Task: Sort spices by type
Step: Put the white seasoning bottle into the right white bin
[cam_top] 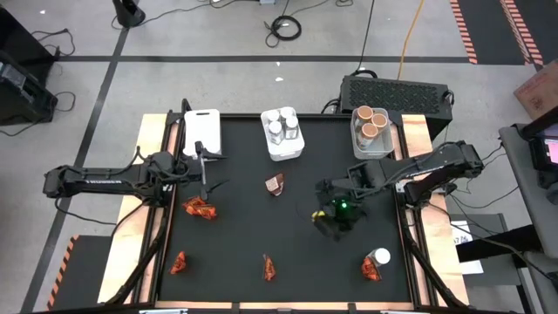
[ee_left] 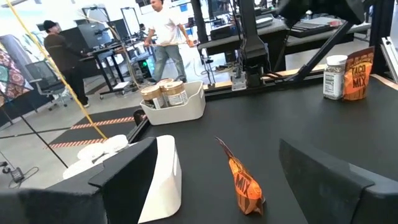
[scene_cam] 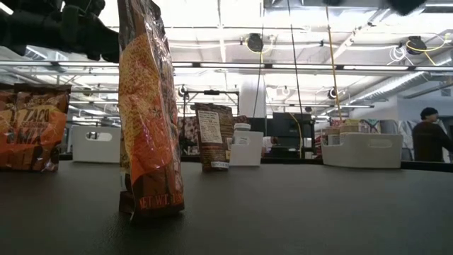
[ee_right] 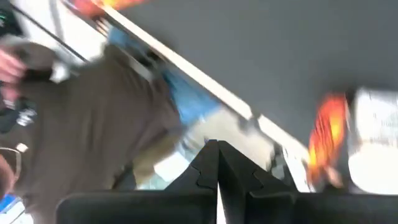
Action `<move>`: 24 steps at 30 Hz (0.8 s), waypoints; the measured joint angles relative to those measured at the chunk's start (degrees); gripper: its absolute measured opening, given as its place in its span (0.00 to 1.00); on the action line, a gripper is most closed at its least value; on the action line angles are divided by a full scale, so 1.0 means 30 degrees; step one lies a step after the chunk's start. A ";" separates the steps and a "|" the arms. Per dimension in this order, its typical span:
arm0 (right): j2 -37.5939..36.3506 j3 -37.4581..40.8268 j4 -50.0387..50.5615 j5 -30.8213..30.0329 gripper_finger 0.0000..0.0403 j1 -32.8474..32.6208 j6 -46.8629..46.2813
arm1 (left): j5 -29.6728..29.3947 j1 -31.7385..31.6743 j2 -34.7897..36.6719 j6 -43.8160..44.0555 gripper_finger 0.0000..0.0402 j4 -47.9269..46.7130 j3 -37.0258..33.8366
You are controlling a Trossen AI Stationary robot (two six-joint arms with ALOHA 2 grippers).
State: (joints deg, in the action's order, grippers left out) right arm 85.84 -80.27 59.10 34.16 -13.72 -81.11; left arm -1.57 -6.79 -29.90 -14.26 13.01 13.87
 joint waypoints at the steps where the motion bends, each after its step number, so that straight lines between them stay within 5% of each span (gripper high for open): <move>1: 0.0000 0.0000 0.0540 0.0520 0.00 -0.0234 -0.0421 | -0.0006 0.0000 -0.0082 -0.0005 0.84 0.0102 0.0000; 12: -0.0097 0.0007 0.5246 -0.0387 0.00 -0.4195 -0.6517 | 0.0721 0.0000 -0.1231 -0.0525 0.84 0.3110 0.0000; 19: -0.2525 0.0015 0.5431 -0.6450 0.00 -0.7589 -1.1582 | 0.1305 0.0000 -0.1989 -0.0501 0.84 0.4110 0.0132; 24: -0.2922 -0.0011 0.5937 -1.0274 0.00 -0.9654 -0.9946 | 0.1335 0.0000 -0.2643 -0.0400 0.84 0.4073 0.0401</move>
State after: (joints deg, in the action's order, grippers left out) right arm 77.08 -80.30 76.91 3.34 -42.69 -110.95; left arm 2.44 -6.79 -37.83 -15.46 25.23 15.07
